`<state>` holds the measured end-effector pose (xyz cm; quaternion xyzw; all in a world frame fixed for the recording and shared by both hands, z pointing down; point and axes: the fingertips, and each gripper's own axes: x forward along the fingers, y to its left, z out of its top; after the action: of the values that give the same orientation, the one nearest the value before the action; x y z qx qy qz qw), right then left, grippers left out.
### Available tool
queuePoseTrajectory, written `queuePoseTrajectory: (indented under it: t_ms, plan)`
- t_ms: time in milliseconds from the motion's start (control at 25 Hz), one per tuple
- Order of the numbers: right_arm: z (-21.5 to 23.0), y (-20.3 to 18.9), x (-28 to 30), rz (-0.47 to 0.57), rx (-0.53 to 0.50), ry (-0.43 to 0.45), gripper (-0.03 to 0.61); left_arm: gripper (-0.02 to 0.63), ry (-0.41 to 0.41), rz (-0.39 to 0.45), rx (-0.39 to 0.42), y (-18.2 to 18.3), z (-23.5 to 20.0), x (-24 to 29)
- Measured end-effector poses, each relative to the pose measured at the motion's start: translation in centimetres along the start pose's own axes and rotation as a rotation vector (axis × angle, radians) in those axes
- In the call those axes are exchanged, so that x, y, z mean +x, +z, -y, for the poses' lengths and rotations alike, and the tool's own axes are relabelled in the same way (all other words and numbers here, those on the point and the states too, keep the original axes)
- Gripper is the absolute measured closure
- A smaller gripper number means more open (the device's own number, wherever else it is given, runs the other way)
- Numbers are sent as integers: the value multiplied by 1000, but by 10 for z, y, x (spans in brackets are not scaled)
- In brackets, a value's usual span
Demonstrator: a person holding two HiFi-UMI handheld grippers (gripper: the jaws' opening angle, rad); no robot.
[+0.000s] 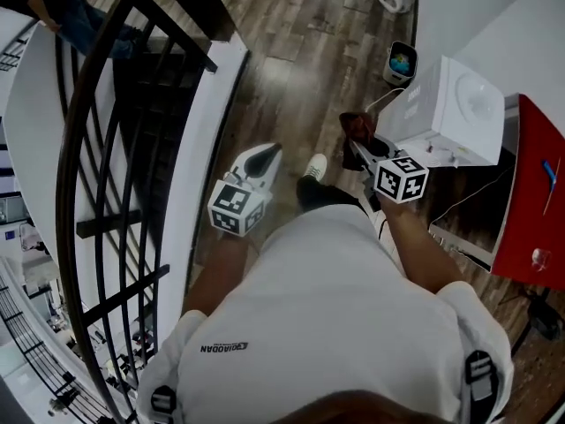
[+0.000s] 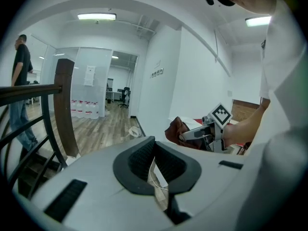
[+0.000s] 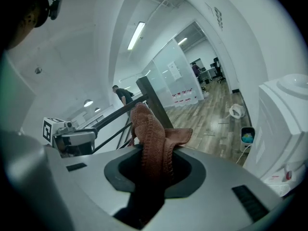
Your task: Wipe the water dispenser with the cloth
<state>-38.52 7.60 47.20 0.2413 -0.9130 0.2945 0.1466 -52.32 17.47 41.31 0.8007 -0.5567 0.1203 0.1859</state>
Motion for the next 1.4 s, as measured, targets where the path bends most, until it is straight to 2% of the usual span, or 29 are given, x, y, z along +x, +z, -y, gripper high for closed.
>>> queuePoseTrajectory:
  t_ms: [320, 480, 680, 1000, 1280, 1400]
  plan:
    - [59, 42, 69, 36, 78, -122, 490, 617, -115, -40, 88, 64, -72, 69]
    - [92, 54, 78, 72, 97, -173, 489, 617, -183, -37, 152, 92, -85, 121]
    - [121, 65, 68, 120, 120, -257, 491, 617, -283, -60, 181, 109, -88, 182]
    - [171, 47, 12, 190, 214, -526, 491, 617, -539, -105, 256, 125, -49, 264]
    - [194, 52, -30, 230, 227, -799, 489, 617, -791, -142, 336, 140, -15, 327]
    - [199, 54, -41, 208, 218, -938, 489, 617, -901, -149, 383, 151, -6, 347]
